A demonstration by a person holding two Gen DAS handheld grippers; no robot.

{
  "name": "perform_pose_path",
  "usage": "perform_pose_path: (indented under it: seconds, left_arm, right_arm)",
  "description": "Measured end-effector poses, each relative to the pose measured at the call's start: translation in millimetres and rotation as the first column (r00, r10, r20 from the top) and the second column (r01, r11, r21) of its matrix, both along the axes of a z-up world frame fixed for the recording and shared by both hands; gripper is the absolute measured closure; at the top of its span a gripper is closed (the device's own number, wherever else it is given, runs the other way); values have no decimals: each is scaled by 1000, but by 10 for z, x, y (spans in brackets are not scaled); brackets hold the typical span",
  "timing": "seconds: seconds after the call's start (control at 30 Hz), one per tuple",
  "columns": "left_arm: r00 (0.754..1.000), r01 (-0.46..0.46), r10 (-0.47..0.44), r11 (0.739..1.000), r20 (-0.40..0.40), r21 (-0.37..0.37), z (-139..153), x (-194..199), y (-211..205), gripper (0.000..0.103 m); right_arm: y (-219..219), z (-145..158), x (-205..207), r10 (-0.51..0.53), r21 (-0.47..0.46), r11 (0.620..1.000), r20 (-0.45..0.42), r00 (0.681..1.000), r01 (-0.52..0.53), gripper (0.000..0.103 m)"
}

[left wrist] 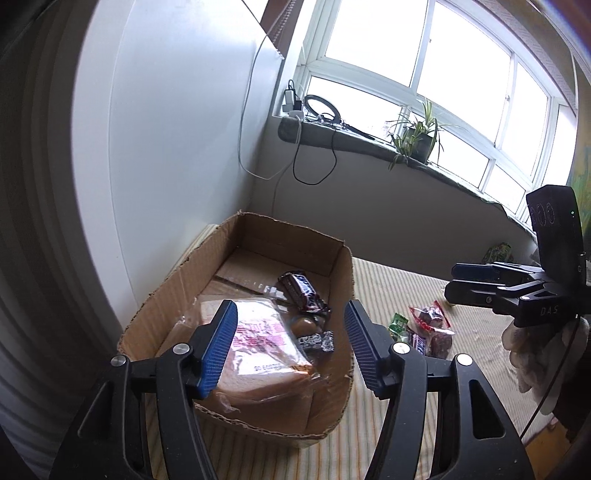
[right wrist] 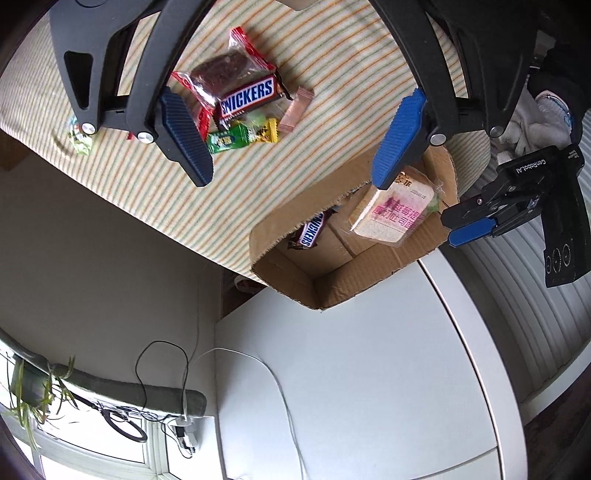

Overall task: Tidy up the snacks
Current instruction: 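Move both open tools back from the box to the snack pile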

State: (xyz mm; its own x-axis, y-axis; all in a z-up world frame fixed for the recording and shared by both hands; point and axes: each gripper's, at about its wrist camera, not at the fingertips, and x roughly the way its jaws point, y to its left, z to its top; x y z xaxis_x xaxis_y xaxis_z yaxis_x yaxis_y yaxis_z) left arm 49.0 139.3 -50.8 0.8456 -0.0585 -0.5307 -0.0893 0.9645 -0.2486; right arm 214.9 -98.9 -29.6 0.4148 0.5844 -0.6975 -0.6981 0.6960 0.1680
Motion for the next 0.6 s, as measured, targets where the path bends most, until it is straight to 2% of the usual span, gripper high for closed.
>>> perform_pose_path:
  seconds: [0.33,0.6]
  left_arm:
    - [995,97,-97,995,1,-10,7,81,-431,43]
    - [986,165,-165,986,-18,-7,-43,174,-728,43]
  right_arm:
    - [-614,-179,-23,-147,15,989,-56,988,148,13]
    - [-848,-464,31,-238,28,969,-184,954,247,13]
